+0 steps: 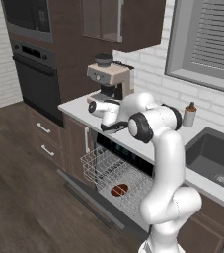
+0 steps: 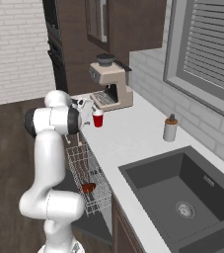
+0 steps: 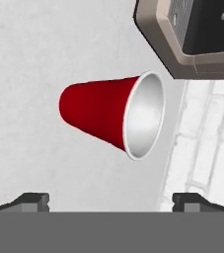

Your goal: Pick up the cup and bowl from the counter, place them in the dishwasher, and close the dishwasher door.

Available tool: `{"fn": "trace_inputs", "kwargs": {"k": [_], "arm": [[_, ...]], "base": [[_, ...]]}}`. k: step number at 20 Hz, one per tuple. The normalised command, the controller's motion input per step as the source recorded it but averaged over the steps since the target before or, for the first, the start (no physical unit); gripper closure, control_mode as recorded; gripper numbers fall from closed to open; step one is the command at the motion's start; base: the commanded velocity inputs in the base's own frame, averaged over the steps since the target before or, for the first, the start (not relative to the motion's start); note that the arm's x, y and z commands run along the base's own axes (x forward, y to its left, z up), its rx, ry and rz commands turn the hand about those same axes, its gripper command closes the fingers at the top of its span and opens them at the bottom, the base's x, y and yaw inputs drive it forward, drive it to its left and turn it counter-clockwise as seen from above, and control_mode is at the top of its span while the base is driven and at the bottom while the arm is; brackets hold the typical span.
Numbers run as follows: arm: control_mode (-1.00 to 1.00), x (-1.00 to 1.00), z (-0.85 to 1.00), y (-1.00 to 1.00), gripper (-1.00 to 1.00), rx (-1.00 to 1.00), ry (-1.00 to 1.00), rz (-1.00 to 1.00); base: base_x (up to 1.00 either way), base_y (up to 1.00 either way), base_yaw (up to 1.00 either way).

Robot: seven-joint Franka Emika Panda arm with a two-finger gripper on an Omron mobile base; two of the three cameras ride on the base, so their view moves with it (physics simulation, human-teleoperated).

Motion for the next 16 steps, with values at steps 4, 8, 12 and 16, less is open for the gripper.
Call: {"fn": "trace_inputs", "kwargs": {"k": [4, 8, 12, 16], "arm": [[-1.0, 0.17, -0.19, 0.0, -1.0, 0.0, 0.01, 0.02], [-1.0, 0.16, -0.29, 0.0, -1.0, 0.0, 0.04, 0.02], [-1.0, 0.24, -0.11, 0.0, -1.0, 0.0, 0.03, 0.02], [-1.0, 0.19, 0.0, 0.0, -1.0, 0.0, 0.0, 0.02]], "base": [[0.0, 0.0, 0.0], [0.0, 0.0, 0.0], [0.0, 0.0, 0.0], [0.0, 0.0, 0.0]]}}
